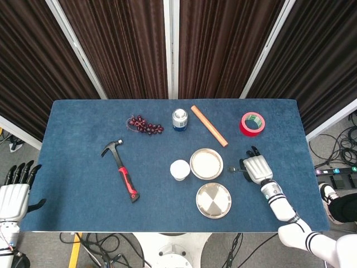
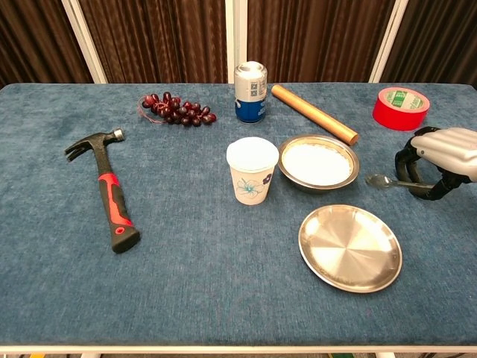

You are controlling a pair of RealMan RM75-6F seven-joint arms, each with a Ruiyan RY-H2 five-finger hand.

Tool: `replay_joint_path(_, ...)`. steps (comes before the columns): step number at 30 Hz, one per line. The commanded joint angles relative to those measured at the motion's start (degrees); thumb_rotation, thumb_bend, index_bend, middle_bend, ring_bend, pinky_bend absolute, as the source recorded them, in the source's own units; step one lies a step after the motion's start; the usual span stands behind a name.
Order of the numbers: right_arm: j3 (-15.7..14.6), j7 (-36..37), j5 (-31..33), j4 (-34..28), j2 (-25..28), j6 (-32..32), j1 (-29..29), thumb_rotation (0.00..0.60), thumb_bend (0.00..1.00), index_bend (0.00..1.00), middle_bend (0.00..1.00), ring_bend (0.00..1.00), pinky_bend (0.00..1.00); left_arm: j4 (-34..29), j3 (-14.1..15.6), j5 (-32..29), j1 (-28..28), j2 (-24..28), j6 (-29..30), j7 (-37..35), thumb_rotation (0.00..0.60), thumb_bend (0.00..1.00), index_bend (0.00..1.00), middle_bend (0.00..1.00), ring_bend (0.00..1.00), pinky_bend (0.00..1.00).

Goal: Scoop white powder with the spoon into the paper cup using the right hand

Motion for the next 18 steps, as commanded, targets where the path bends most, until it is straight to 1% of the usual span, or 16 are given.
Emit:
replay_joint_path(1, 0.0, -0.1, 0.1, -0.2, 0.3, -0.2, 0.1, 0.6, 0.33, 0.53, 0.54, 0.17, 0.0, -0.3, -0.1, -0.1, -0.1, 0.1, 0.0, 0.1, 0.6, 0.07, 0.19, 0.15, 0.04, 0.05)
replay_joint_path(5, -0.1, -1.0, -0.1, -2.4, 2.4, -1.1, 0.8, 0.6, 0.34, 0.54, 0.55, 0.18, 0.0, -0.6, -0.2, -0.2, -0.2, 0.2, -0.1, 0.3, 0.6, 0.07, 0.19, 0.15, 0.04, 0.05)
replay_joint_path(8, 0.1, -2.2, 0.6, -6.5, 6.3, -3.4, 1.9, 0.6, 0.34, 0.54, 0.56, 0.18, 0.0, -0.3, -0.1, 0.1, -0.1, 0.2, 0.2, 0.0, 0.6, 0.07, 0.19, 0.15, 0.04, 0.05)
replay_joint_path(11, 0.7, -4.9, 1.7, -11.3, 10.6, -5.0, 3.3, 0.6, 0.35, 0.54, 0.56, 0.18, 0.0, 0.0, -0.2, 0.3, -0.1, 0.1, 0.5, -0.2, 0.6, 0.07, 0.19, 0.15, 0.04, 0.05)
replay_joint_path(15, 1.8, -7.8, 3.6, -18.6, 16.6, -8.1, 5.7, 0.6, 0.36, 0.54, 0.56, 0.18, 0.0, 0.2, -0.2, 0.3, 0.1, 0.0, 0.8, -0.7, 0.6, 0.07, 0.19, 0.15, 0.04, 0.05)
replay_joint_path(18, 3.0, -9.1, 5.1, -22.6, 19.4, -9.6, 7.6, 0.6, 0.36, 0.54, 0.56, 0.18, 0.0, 0.4, -0.1, 0.3, 0.2, 0.0, 0.8, -0.8, 0.6, 0.07, 0.19, 0.15, 0.04, 0.05)
